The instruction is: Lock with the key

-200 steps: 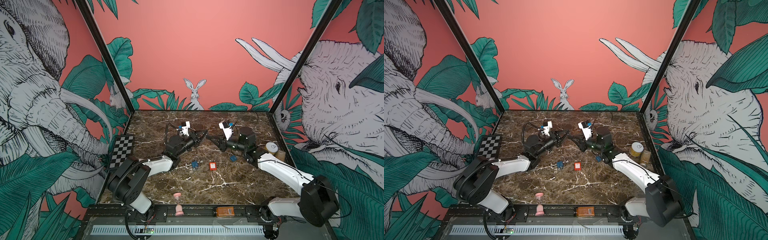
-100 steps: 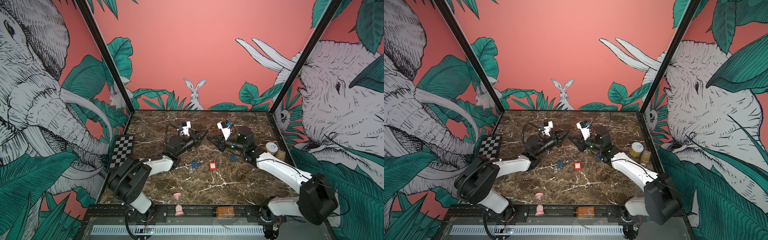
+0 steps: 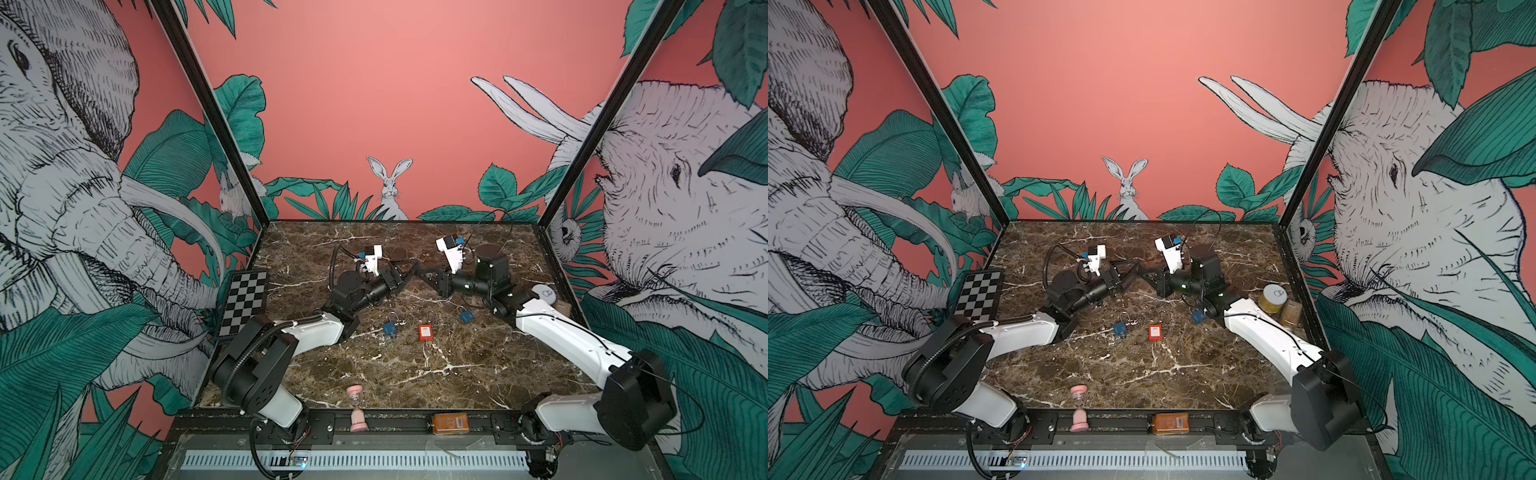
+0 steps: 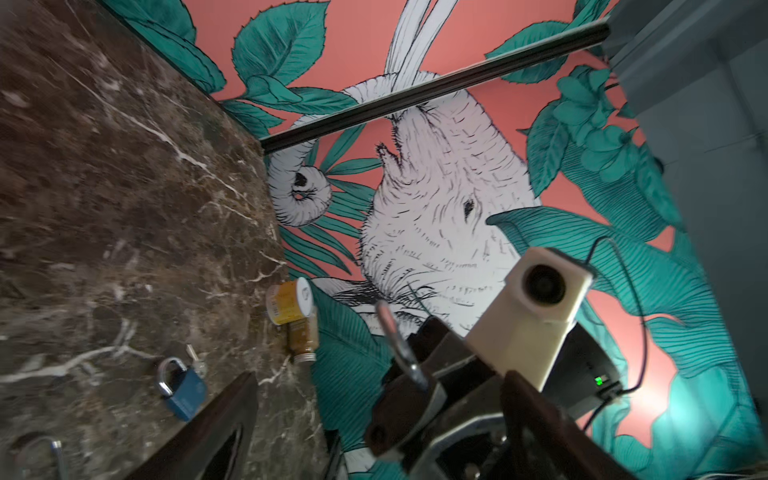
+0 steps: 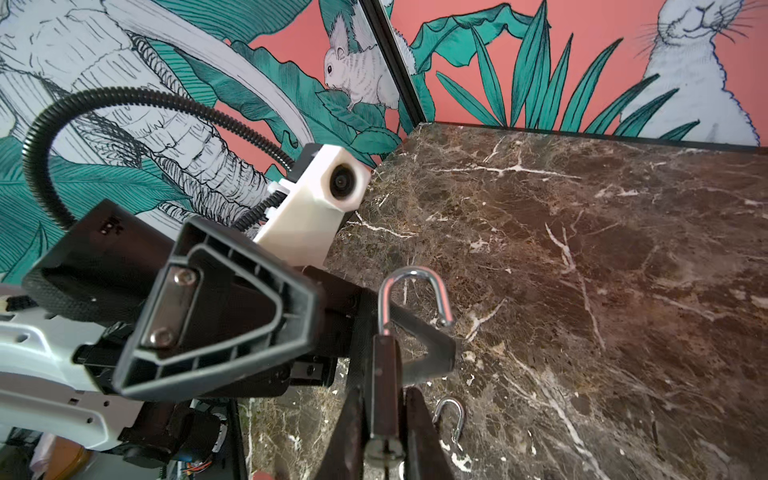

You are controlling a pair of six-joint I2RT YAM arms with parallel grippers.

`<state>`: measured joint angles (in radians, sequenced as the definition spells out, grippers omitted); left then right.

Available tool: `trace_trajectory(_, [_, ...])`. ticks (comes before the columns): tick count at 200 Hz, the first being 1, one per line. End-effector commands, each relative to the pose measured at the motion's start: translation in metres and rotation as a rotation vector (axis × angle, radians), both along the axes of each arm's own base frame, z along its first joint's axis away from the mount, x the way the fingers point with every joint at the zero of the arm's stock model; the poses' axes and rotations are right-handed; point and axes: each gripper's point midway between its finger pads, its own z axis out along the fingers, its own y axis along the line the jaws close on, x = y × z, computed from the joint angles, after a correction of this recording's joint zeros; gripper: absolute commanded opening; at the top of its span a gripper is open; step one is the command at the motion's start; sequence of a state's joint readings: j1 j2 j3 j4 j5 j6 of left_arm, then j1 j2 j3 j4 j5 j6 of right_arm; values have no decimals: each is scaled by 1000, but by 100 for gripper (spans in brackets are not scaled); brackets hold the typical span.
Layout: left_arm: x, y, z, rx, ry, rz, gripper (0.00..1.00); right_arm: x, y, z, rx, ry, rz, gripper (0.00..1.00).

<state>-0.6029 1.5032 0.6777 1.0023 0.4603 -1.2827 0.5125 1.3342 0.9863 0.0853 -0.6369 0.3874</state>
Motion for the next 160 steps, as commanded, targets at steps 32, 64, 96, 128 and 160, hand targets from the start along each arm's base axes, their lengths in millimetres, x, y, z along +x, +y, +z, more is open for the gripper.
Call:
trace_trajectory(32, [-13,17,28,340,-395,4,92,-27,-18,5,17,270,58,0])
trace_trajectory(64, [-21,11,38,347,-508,-55,90,-34,-26,20,158,336,109,0])
trace_trajectory(96, [-32,0,52,294,-583,-146,88,-40,-26,21,249,445,190,0])
trace_trajectory(128, [-36,-9,58,258,-599,-217,84,-41,-23,15,286,506,222,0])
trace_trajectory(160, [-36,-20,56,219,-569,-291,79,-40,-22,14,305,510,228,0])
